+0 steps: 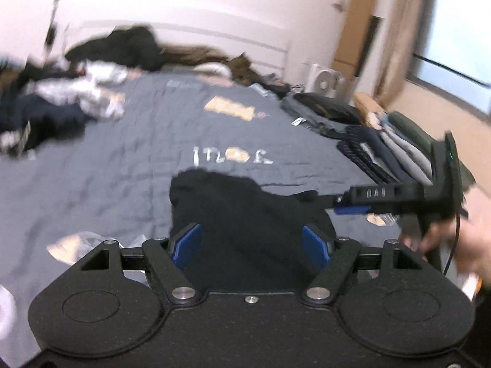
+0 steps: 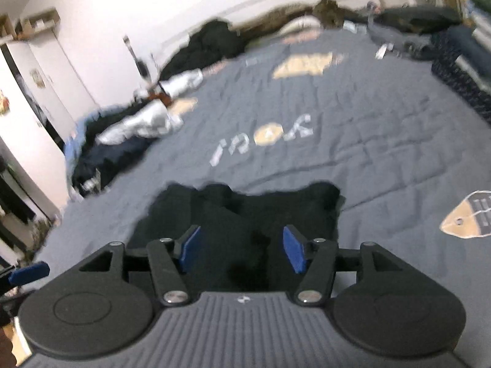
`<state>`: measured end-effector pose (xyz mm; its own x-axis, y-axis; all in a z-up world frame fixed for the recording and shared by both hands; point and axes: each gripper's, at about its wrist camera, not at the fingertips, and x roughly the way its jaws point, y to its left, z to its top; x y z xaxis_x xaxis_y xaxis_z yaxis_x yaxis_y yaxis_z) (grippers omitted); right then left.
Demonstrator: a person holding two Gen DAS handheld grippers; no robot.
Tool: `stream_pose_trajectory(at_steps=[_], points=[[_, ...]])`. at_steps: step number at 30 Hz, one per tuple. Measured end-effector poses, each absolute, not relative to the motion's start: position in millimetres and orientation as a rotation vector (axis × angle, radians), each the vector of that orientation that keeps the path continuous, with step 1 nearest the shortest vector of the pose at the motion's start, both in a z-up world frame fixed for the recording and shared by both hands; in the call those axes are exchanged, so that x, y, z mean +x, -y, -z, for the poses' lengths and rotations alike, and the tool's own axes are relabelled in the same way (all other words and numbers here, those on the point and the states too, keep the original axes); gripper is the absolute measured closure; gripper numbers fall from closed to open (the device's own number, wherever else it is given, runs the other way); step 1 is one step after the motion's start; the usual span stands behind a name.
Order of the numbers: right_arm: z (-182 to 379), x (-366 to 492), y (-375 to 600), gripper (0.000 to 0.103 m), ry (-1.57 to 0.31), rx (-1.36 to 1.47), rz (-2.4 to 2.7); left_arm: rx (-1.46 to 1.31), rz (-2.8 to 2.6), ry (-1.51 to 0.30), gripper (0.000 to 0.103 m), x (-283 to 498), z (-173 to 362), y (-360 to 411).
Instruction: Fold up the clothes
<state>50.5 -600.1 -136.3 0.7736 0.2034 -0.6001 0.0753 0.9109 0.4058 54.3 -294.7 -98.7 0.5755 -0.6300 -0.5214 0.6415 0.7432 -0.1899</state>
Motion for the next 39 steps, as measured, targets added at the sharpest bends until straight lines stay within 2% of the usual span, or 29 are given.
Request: stream_pose_trajectory(at_steps=[8,14,21,24,25,26,28,33,35,39], points=[[163.0,72.0,593.9,0.045,-0.716,0.431,-0.120,-0.100,0.714,-0.687,0.031,94.1,134.8,317.2],[157.8,74.3,584.1,0.044,-0.719,0.427,-0.195,-0.056,0.741,-0.704,0.031,84.6,153.8,311.1],[170.8,78.2,594.7,0.043,-0.723,0.499,-0.182,-0.055,0.765,-0.685,0.031,75.4,151.7,308.4],[171.4,77.5,596.6,0.060,-0.699,0.527,-0.195,-0.055,0.760,-0.690,0.031,74.5,153.1,308.2],[169.1,76.7,596.2,0.073,-0.690,0.531,-0.207,-0.061,0.760,-0.692,0.031,74.6,152.7,308.0],[166.6,75.9,595.6,0.081,-0.680,0.533,-0.218,-0.067,0.761,-0.693,0.031,74.6,152.3,307.9],[155.6,71.7,591.5,0.087,-0.632,0.504,-0.251,-0.086,0.753,-0.687,0.031,75.2,150.6,306.1],[128.2,60.0,574.4,0.087,-0.535,0.453,-0.397,-0.146,0.828,-0.692,0.030,77.2,140.0,296.5],[127.9,61.7,571.9,0.087,-0.543,0.500,-0.450,-0.110,0.941,-0.675,0.026,69.1,132.7,299.4],[132.7,69.1,573.3,0.087,-0.570,0.632,-0.516,0.030,0.984,-0.613,0.024,46.7,126.8,321.1]])
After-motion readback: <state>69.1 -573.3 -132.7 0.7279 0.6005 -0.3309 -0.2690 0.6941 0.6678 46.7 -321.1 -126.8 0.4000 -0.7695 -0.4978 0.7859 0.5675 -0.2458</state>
